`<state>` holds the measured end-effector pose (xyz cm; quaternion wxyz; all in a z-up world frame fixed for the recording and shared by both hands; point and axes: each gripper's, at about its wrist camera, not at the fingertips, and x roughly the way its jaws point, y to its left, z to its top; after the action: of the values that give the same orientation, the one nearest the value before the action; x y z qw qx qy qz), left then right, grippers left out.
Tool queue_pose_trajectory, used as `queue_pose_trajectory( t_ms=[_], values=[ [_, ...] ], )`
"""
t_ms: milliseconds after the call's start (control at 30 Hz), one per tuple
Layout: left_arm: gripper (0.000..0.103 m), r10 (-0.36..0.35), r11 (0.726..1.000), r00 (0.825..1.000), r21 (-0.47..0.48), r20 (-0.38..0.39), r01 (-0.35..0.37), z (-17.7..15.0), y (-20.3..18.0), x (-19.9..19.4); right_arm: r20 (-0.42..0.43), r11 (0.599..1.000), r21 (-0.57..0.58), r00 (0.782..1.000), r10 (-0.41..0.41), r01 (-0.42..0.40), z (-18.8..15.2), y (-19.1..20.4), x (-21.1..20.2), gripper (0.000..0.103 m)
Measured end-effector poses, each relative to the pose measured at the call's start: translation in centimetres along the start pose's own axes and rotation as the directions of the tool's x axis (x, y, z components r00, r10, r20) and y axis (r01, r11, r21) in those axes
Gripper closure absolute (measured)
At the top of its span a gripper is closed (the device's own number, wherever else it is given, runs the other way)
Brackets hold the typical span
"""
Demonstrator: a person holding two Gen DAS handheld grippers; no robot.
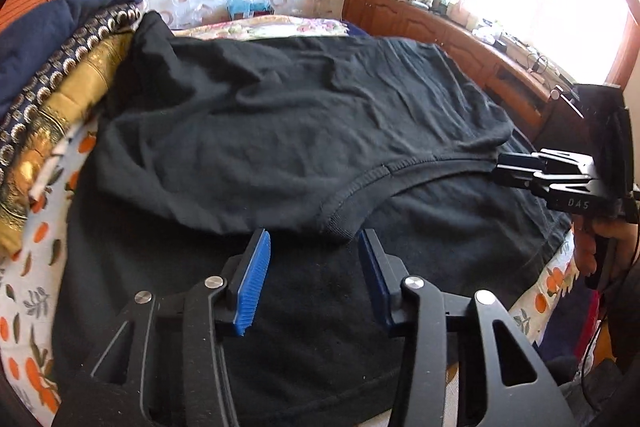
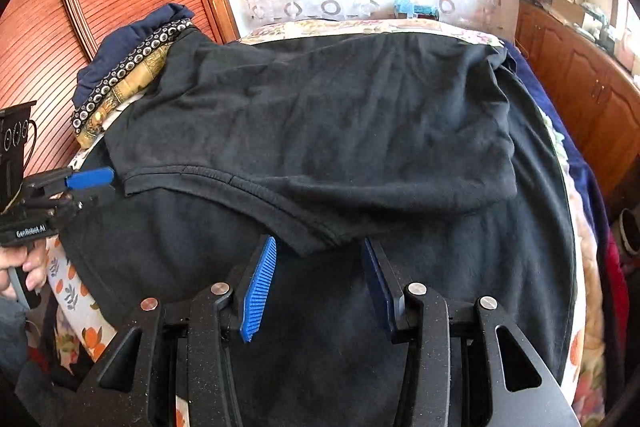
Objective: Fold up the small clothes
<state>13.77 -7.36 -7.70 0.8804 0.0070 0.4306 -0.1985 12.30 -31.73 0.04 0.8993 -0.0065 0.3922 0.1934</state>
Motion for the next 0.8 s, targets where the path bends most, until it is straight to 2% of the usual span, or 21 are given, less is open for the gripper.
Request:
queue_pose_trajectory(
  t_ms=[100,233,267,300,333,367,433,667,733,800],
  values=[
    [0.056,0.020,1.000,1.000,-0.005,-0.004,-0.020,0.5,-0.2,0.8,0.002,0.999,-0.024,1.000,-0.023,0.023,-0.3,0.1,0.9,0.057],
    [0.058,0.046,0.999,0.999,0.010,0.001,-0.046,0.8,-0.6,1.4,0.018,0.996,-0.046,0.997,-0.073,0.074,-0.2,0.0,1.1,0.071],
    [0.065,0.057,0.998,0.998,0.016,0.005,-0.057,0.8,-0.7,1.4,0.024,0.996,-0.042,0.996,-0.082,0.083,-0.2,-0.3,1.0,0.079],
    [0.080,0.078,0.997,0.997,0.020,0.011,-0.078,0.8,-0.8,1.5,0.029,0.995,-0.041,0.996,-0.086,0.087,-0.3,-0.3,1.1,0.084],
    [0.086,0.082,0.996,0.997,0.020,0.013,-0.082,0.9,-0.8,1.5,0.035,0.996,-0.042,0.996,-0.077,0.079,-0.3,-0.5,1.0,0.092],
    [0.087,0.078,0.997,0.997,0.019,0.017,-0.078,0.9,-0.8,1.4,0.041,0.997,-0.043,0.997,-0.067,0.068,-0.4,-0.5,1.0,0.093],
    [0.090,0.080,0.996,0.996,0.025,0.038,-0.081,0.8,-0.8,0.9,0.052,0.997,-0.050,0.997,-0.053,0.055,-0.6,-0.1,1.1,0.095],
    [0.091,0.035,0.998,0.995,0.045,0.098,-0.039,-0.1,-2.1,-3.2,0.113,0.998,-0.059,0.993,0.018,-0.012,-2.1,0.1,-2.6,0.096],
    [0.090,0.025,0.999,0.996,0.022,0.081,-0.026,-0.2,-1.6,-3.1,0.094,0.998,-0.067,0.995,0.019,-0.012,-2.6,0.1,-2.8,0.096],
    [0.085,0.022,1.000,0.998,0.005,0.067,-0.023,-0.1,-1.0,-2.8,0.080,0.997,-0.074,0.996,0.026,-0.020,-2.9,-0.2,-2.7,0.094]
  ],
)
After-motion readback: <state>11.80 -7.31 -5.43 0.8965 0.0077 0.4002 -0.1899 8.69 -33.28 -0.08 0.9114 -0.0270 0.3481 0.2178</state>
